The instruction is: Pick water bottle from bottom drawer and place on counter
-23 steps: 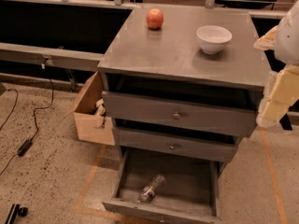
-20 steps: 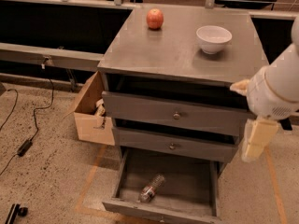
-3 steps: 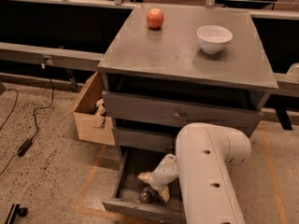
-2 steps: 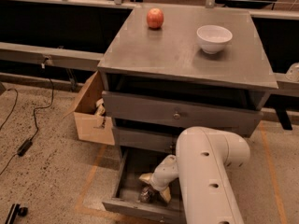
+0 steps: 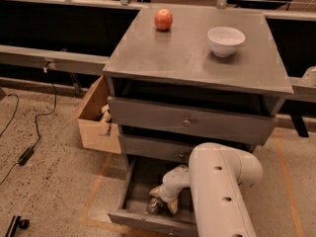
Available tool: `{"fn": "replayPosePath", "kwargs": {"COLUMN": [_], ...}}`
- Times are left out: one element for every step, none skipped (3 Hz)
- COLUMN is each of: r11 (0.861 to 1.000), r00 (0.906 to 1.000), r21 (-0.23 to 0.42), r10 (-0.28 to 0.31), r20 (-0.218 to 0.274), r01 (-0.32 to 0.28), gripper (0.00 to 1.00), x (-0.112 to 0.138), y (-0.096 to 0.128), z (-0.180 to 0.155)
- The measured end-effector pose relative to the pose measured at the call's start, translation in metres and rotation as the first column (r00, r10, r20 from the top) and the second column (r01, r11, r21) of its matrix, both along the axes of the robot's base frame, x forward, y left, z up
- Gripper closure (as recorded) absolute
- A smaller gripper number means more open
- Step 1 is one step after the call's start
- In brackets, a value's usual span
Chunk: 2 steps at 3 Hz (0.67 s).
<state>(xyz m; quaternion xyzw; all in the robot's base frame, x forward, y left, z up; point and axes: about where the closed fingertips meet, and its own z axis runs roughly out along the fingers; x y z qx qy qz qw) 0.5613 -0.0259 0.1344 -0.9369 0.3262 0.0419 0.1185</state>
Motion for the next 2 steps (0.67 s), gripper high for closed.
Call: {"fn": "replayPosePath", "kwargs": {"r11": [1.000,0.999], "r00": [0.9999,0.9994], "r21": [0.010,-0.001], "r10": [0.012,0.034], "r20": [-0.010,-0.011], "r01": [-0.012,-0.034], "gripper": [0.42,0.64], "x": [0.0039,0.0055], "y": [0.0052,0.0080], "z": [-0.0055,0.0021]}}
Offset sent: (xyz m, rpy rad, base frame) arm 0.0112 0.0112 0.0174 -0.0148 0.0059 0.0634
